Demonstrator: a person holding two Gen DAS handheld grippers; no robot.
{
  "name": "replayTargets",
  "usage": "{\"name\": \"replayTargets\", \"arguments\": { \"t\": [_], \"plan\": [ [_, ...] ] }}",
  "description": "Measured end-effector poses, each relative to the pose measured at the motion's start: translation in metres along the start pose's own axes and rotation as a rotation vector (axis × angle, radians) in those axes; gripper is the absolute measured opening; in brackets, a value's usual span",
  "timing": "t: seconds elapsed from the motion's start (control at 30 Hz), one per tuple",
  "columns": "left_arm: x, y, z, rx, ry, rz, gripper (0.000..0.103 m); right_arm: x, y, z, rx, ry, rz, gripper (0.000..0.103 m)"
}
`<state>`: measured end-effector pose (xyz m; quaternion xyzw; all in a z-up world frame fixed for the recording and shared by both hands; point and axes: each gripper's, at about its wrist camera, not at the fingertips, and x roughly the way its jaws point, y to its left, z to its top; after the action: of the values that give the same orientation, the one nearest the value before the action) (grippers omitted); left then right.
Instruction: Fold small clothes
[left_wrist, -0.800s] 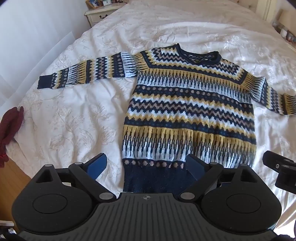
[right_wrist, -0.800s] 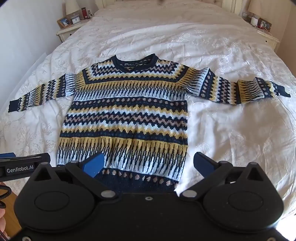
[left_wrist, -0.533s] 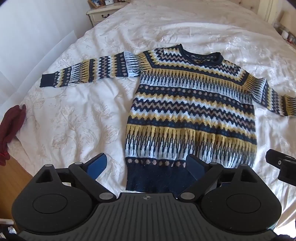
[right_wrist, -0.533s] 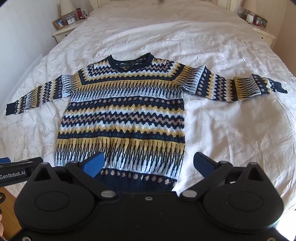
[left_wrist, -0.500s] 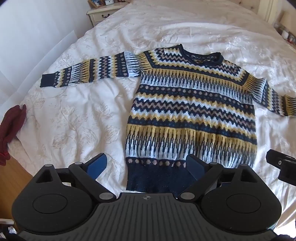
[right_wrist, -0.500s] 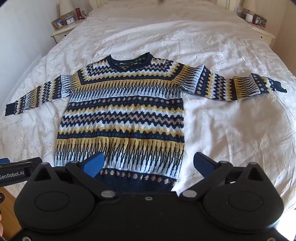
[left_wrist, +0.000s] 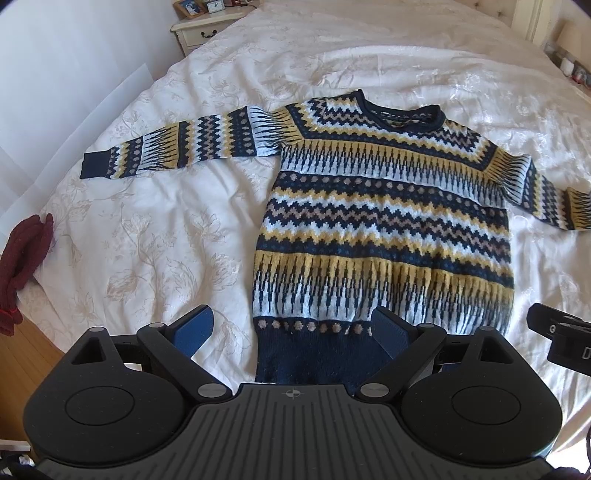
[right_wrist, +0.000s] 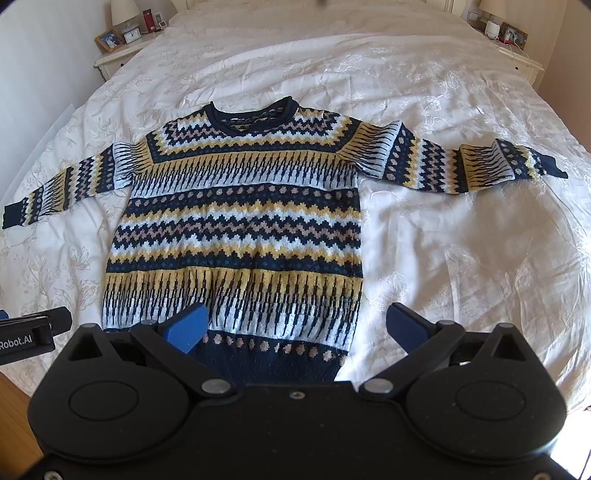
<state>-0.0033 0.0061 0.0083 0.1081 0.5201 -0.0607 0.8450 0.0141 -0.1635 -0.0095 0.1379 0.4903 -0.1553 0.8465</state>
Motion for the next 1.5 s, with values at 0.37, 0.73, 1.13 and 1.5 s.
{"name": "replayTargets", "arguments": {
  "t": [0.37, 0.73, 1.13, 1.5],
  "plan": [
    [0.001, -0.002, -0.001, 0.027, -0.001, 0.001, 0.093, 0.002, -0.001, -0.001, 0.003, 0.015, 0.008, 0.102],
    [0.004, -0.003, -0.001, 0.037, 0.007, -0.004, 0.093, 0.004, 0.002, -0.003, 0.009, 0.027, 0.006, 0.102],
    [0.005, -0.004, -0.001, 0.044, 0.009, -0.003, 0.093, 0.008, 0.006, -0.004, 0.008, 0.047, -0.005, 0.102],
    [0.006, -0.005, -0.002, 0.044, 0.011, -0.002, 0.093, 0.009, 0.007, -0.006, 0.01, 0.068, -0.003, 0.102]
  ]
}}
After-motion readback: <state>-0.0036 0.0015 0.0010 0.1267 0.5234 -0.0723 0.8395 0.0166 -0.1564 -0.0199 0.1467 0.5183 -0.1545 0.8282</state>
